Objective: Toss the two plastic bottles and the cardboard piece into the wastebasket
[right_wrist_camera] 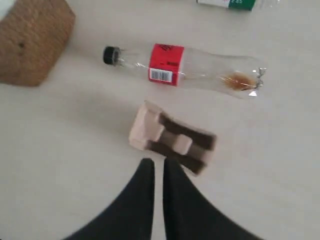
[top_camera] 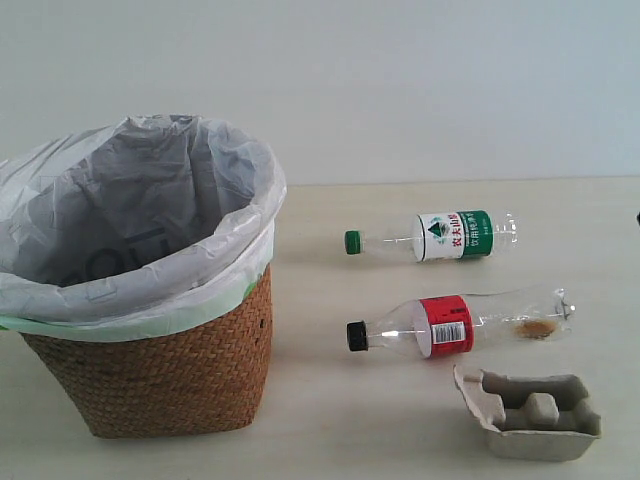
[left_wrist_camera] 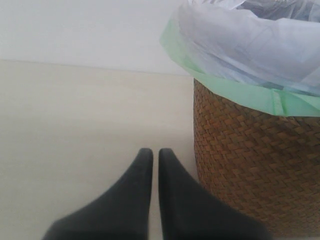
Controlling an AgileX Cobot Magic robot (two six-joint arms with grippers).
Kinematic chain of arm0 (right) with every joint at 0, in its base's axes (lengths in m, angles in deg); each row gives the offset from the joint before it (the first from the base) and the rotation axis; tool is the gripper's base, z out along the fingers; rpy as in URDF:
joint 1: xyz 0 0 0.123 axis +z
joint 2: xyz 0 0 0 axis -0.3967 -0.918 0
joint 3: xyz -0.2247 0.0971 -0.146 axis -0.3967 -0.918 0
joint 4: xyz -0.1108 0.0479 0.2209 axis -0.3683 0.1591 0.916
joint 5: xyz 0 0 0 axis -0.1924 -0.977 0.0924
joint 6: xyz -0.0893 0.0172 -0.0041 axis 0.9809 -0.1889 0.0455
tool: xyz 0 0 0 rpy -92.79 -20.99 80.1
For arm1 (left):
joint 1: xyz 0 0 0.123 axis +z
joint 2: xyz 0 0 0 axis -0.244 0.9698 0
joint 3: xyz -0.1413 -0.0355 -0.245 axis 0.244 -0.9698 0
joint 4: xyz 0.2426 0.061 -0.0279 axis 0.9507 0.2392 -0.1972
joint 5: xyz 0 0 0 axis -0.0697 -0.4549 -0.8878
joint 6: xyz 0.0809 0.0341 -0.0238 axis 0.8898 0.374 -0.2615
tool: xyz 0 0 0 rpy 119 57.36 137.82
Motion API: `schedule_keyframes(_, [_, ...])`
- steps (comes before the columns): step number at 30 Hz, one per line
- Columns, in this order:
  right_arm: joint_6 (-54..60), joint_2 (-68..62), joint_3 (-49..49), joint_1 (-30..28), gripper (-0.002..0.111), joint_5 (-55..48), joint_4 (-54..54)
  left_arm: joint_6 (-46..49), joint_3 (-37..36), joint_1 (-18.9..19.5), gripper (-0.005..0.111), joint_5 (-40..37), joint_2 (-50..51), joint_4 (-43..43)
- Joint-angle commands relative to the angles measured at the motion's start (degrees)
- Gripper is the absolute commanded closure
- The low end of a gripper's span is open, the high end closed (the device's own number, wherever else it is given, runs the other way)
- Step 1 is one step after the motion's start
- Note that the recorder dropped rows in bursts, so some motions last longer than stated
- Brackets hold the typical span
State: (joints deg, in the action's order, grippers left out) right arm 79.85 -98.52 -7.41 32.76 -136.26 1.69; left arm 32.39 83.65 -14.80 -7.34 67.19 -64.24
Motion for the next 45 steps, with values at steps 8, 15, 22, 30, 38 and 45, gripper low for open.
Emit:
schedule_keyframes(8, [22.0,-16.3,7.0,-0.2,0.063,-3.2,-4.7,-0.3,-0.2,0.1,0.103,0.3,-0.1,0.3])
schedule_keyframes(15, [29.3,-24.8,7.0,2.4,0.034,-3.2,-3.7,-0.3,-0.2,0.1,0.103,0.3,-0.1,0.3])
schedule_keyframes(22, [30.1,-31.0,7.0,9.3,0.034,-3.2,-11.7,-0.3,-0.2,0.1,0.103,0.3,-0.1,0.3])
schedule_keyframes(30, [31.1,-32.6,6.9,11.3,0.034,-3.2,-17.1,-0.3,-0.2,0.1,0.103,0.3,-0.1,0.3])
schedule_keyframes(38, [33.6,-32.7,6.9,11.7,0.034,-3.2,-17.1,-0.3,-0.2,0.1,0.103,0.3,-0.1,0.3])
schedule_keyframes(45, [33.5,-32.7,0.2,11.7,0.043,1.7,-17.1,-0.3,-0.2,0.1,0.103,0.3,-0.1,0.3])
